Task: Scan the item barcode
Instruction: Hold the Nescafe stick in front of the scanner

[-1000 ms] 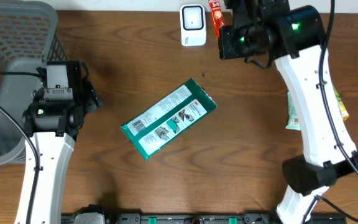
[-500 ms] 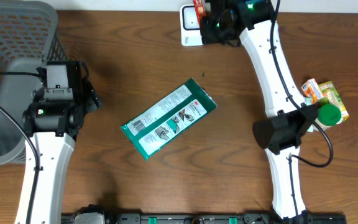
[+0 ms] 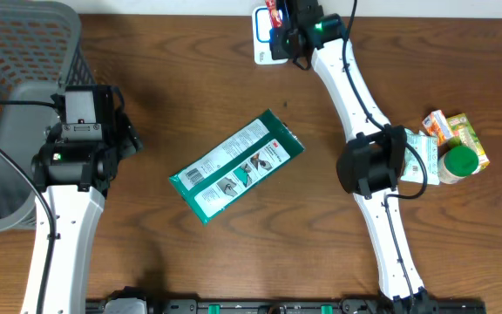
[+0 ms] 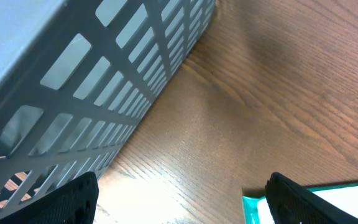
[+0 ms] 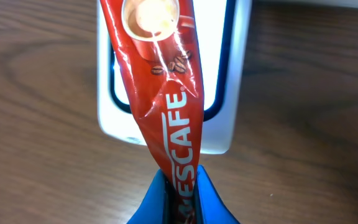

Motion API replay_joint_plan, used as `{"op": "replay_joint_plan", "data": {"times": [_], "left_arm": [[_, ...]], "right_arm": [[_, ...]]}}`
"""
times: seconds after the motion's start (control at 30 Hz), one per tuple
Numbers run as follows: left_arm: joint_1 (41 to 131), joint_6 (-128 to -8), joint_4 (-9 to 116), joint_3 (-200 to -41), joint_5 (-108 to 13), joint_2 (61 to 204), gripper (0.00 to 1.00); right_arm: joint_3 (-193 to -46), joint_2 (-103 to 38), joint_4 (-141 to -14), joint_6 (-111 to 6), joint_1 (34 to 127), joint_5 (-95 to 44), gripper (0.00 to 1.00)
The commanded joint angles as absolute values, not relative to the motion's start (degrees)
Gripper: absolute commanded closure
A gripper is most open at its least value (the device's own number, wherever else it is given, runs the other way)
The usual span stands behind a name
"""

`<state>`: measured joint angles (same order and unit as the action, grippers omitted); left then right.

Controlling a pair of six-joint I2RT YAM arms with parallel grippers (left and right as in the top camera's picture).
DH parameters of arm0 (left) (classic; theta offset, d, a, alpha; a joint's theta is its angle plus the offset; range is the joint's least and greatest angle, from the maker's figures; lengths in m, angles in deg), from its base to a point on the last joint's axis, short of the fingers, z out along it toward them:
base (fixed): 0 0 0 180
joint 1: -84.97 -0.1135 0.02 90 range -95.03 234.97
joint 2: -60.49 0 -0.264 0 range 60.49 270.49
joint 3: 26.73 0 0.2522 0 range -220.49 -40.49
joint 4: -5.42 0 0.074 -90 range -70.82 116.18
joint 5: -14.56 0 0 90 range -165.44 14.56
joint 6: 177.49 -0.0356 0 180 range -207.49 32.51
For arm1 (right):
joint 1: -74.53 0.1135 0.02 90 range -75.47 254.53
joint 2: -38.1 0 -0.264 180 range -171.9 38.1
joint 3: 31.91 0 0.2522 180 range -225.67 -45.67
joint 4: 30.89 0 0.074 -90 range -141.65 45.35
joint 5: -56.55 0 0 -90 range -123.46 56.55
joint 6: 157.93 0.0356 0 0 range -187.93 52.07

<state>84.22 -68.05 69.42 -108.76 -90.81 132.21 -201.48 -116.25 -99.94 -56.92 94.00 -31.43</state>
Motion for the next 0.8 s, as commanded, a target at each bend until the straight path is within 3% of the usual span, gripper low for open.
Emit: {"op": "replay_joint_plan", "data": {"times": [0.0, 0.77], "left_arm": [[83.9, -68.6, 69.5, -109.4, -91.6, 132.0, 0.13], [83.9, -68.6, 69.5, -109.4, -91.6, 132.0, 0.13]], "right_arm": [[-202.2, -114.9, -98.7, -57.3, 95.4, -34.9, 0.99], [-195.4, -114.3, -96.9, -57.3, 95.6, -33.9, 0.99]]}}
